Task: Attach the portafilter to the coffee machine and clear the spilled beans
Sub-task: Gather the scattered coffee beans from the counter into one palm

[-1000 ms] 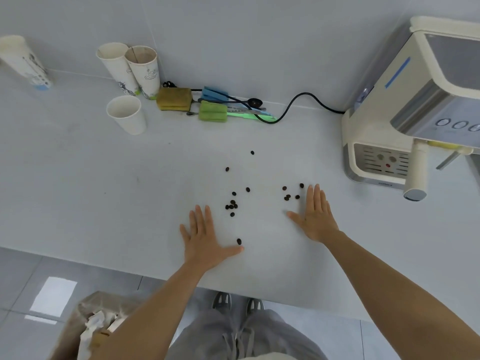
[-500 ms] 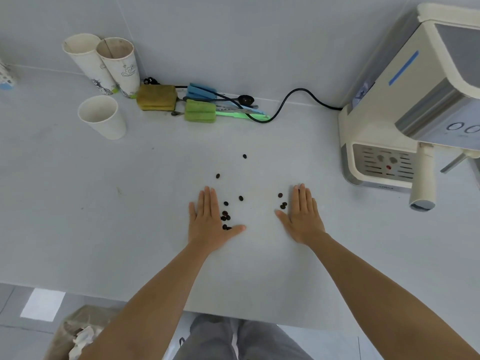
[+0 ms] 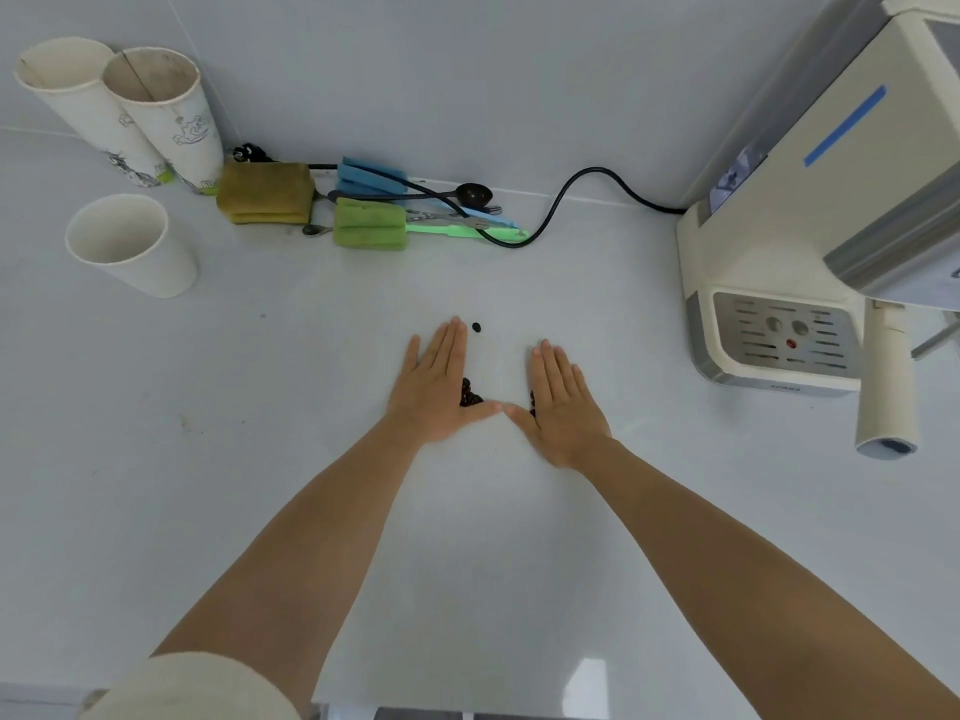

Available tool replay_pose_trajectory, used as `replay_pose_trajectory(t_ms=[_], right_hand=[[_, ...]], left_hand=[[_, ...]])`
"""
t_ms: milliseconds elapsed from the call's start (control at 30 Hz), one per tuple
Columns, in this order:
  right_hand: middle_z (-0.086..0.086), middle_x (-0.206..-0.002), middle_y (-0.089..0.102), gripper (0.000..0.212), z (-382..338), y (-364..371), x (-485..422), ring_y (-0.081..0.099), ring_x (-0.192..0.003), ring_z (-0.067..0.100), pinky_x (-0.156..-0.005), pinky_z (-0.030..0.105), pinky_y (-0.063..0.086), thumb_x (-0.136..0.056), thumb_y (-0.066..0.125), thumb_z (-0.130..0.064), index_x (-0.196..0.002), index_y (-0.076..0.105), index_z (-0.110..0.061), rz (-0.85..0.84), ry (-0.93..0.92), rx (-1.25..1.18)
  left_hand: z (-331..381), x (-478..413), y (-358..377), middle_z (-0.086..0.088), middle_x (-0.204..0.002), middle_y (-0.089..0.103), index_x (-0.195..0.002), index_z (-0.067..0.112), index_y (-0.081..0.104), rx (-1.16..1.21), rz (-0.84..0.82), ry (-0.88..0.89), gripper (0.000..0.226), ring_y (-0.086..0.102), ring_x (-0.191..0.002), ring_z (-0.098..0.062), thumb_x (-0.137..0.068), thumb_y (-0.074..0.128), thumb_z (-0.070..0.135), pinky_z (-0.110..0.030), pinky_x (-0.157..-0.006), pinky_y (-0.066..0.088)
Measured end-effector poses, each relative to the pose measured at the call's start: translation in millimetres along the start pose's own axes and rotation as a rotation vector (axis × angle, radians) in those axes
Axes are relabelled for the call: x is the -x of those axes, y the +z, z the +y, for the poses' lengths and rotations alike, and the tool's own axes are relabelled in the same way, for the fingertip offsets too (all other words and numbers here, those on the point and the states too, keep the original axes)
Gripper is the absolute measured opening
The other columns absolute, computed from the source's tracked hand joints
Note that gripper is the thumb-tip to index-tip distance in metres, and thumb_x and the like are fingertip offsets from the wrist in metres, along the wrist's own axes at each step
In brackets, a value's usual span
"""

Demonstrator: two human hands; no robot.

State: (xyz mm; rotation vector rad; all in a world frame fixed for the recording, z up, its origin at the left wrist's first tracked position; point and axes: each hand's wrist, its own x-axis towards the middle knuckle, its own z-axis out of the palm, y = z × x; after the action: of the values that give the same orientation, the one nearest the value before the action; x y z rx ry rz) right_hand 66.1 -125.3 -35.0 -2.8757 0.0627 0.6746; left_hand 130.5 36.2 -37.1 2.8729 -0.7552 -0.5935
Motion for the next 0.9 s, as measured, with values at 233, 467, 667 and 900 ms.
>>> replay_pose_trajectory(t_ms=[233,467,667,900], right_hand=[[0.006,-0.155,-0.024,0.072,-1,-5,-7,-0.023,-0.142,0.018,-0.116,0.031,-0.014,-0.096,0.015,-0.05,-0.142,-0.021,-0.008,-0.008,-0.041,-0.004],[0.0,-0.15,-0.028,0.076,1,0,-1,-0.023,-0.142,0.015,-0.112,0.028,-0.016,-0.085,-0.001,-0.06,-0.138,-0.025,-0.011,0.009,-0.122,0.017],[-0.005,-0.146,-0.028,0.079,-2,12,10,-0.028,-0.131,0.005,-0.112,0.027,-0.017,-0.065,-0.021,-0.062,-0.129,-0.028,-0.017,0.031,-0.19,0.001],[0.005,-0.152,-0.02,0.085,-14,24,24,-0.025,-0.134,0.012,-0.112,0.027,-0.015,-0.064,-0.028,-0.067,-0.13,-0.026,-0.013,0.054,-0.215,-0.028]], left_hand=[[-4,-30,-7,-0.005,-0.158,-0.015,-0.147,0.008,-0.014,-0.128,-0.014,0.191,0.093,-0.012,-0.146,-0.014,-0.087,0.031,0.063,-0.036,-0.117,-0.009],[3,-12,8,-0.004,-0.159,-0.009,-0.148,0.008,-0.007,-0.084,-0.025,0.27,0.072,-0.01,-0.146,-0.015,-0.096,0.018,0.05,-0.028,-0.117,-0.009],[18,17,19,-0.005,-0.159,-0.005,-0.148,0.006,-0.008,0.148,-0.018,0.235,0.061,-0.004,-0.147,-0.011,-0.1,0.025,0.025,-0.018,-0.112,-0.012],[42,52,18,-0.004,-0.159,0.002,-0.147,0.006,-0.01,0.525,-0.079,0.129,0.072,0.014,-0.145,-0.011,-0.092,0.036,0.004,-0.021,-0.118,0.001]])
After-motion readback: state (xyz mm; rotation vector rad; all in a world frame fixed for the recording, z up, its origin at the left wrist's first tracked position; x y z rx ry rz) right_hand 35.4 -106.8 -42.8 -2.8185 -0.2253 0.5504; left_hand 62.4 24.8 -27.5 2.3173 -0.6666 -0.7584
